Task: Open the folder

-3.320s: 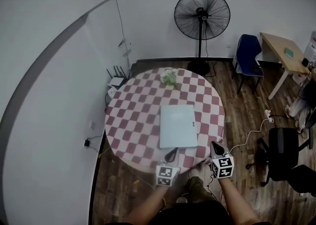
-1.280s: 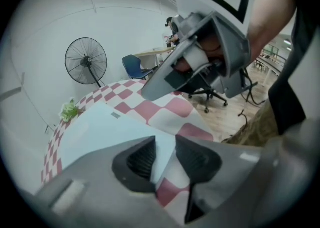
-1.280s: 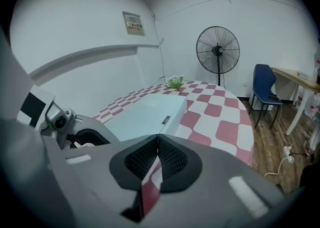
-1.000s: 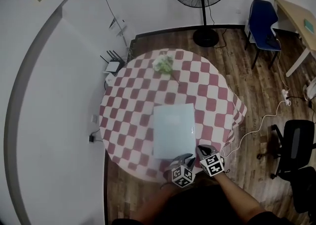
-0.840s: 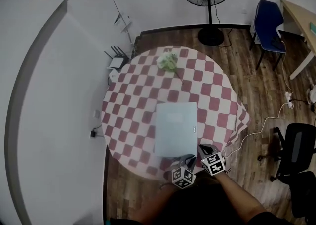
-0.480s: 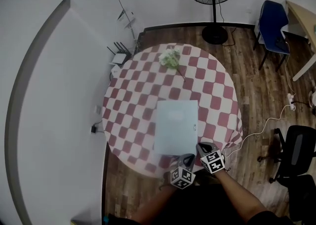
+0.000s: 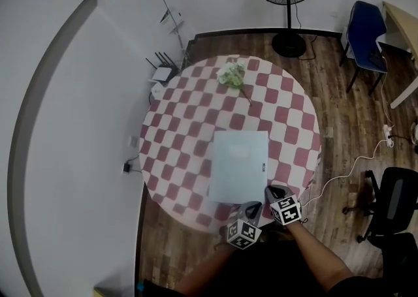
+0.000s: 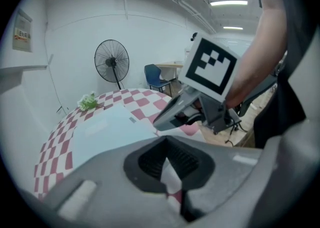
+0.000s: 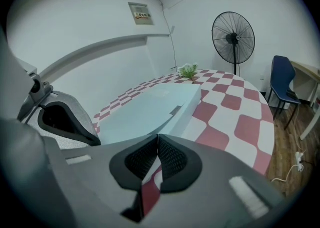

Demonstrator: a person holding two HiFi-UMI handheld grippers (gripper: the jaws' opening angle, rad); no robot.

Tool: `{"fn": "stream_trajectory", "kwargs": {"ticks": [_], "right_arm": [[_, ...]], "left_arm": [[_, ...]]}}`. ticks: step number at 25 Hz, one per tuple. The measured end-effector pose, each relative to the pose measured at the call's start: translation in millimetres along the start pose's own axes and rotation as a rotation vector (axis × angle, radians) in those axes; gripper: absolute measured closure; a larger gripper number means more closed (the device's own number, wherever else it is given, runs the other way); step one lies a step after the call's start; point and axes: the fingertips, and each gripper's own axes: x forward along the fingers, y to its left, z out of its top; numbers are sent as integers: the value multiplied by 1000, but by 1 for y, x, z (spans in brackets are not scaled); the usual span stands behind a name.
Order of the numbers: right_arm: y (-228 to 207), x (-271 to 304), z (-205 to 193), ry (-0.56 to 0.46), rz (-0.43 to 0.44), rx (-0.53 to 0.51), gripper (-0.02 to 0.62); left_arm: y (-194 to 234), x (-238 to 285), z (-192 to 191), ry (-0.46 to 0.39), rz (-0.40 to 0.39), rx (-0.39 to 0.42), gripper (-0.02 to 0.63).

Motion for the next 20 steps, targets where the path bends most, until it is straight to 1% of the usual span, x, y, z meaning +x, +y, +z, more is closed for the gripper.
{"fn": "stream_trajectory", "kwargs": {"ticks": [4, 9, 10, 12, 13, 16, 20], "right_arm": [[-1, 3, 2, 17, -3, -12, 592], [3, 12, -6, 44, -13, -19, 592], [3, 14, -9, 49, -17, -15, 592], [3, 16, -13, 56, -20, -8, 592], [3, 16, -13, 54, -23, -6, 592], [4, 16, -11, 48, -28, -5, 592], [6, 17, -11, 53, -26, -14, 592]], "left_arm": [[3, -3, 1, -16, -14, -23, 606], [6, -8, 2, -35, 0, -51, 606], [7, -9, 3, -35, 6, -35, 606], [6, -9, 5, -26, 17, 25, 606], [6, -9, 5, -23, 18, 37, 606], [11, -10, 7, -31, 13, -6, 606], [13, -18, 10, -49, 6, -43, 606]]}}
